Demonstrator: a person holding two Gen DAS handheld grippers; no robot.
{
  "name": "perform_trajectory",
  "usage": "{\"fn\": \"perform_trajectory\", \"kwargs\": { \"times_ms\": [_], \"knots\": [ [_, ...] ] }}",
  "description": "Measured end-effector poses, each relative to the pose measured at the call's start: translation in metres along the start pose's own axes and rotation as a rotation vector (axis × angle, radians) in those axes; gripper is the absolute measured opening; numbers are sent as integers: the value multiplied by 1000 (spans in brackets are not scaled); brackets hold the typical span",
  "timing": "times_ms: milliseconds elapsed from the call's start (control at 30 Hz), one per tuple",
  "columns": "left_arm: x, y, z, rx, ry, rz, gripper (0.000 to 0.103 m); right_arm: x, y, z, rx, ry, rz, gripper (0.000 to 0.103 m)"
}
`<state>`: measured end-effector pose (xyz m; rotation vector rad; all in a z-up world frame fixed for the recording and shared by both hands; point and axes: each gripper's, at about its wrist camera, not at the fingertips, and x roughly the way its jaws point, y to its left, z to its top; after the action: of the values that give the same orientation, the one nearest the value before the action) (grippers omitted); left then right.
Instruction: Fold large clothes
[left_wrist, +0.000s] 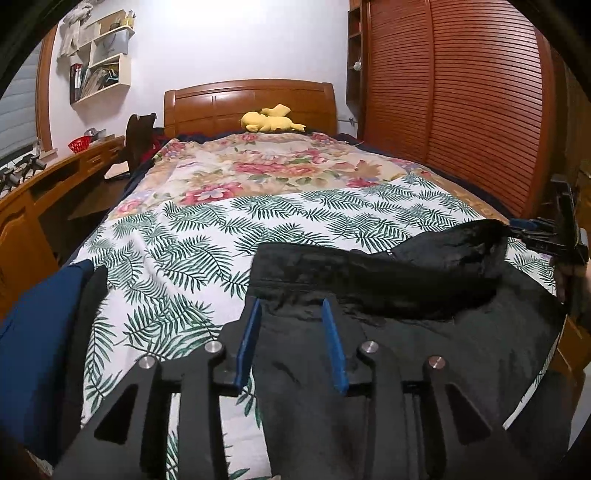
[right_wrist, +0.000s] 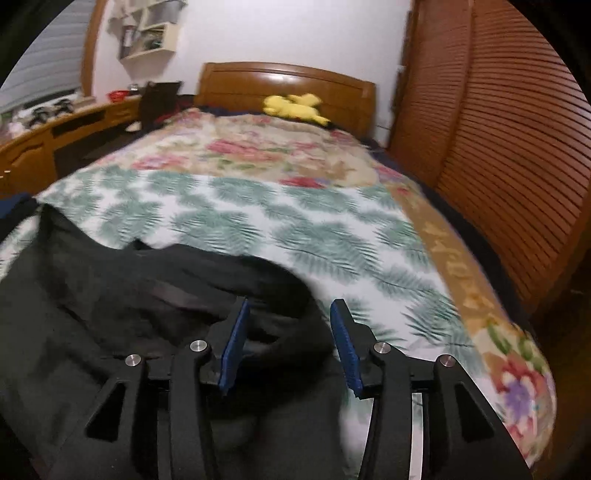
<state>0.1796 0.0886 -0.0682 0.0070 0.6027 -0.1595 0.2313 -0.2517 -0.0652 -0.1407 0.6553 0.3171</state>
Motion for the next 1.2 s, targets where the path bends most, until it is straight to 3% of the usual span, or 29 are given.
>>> {"fn": "perform_trajectory", "kwargs": {
  "times_ms": [200, 333, 433, 633, 767, 900, 967, 1033, 1200],
  "knots": [
    [-8, -3, -3, -15, -15, -16, 33, 10, 67, 20, -85, -18, 170, 46],
    [-11, -2, -5, -38, -20, -35, 34, 22, 97, 31, -109, 2, 216, 46],
    [-9, -5, -7, -38, -14, -42, 34, 38, 107, 31, -94, 67, 210, 46],
    [-8, -13, -8, -17, -11, -54, 34, 76, 95, 11, -45, 198, 102, 46],
    [-8, -19, -10, -2, -8, -60, 34, 98, 78, 4, 40, 255, 136, 46],
    [-8, -25, -11, 2, -5, -67, 34, 123, 83, 0, 41, 356, 177, 46],
    [-6, -27, -12, 5, 1, -68, 34, 128, 86, 1, 32, 356, 184, 40],
    [-4, -30, -13, 9, 4, -66, 34, 130, 90, 4, 20, 342, 204, 22],
    [-2, -38, -16, 19, 15, -70, 34, 126, 101, 20, -40, 283, 172, 13]
  ]
}}
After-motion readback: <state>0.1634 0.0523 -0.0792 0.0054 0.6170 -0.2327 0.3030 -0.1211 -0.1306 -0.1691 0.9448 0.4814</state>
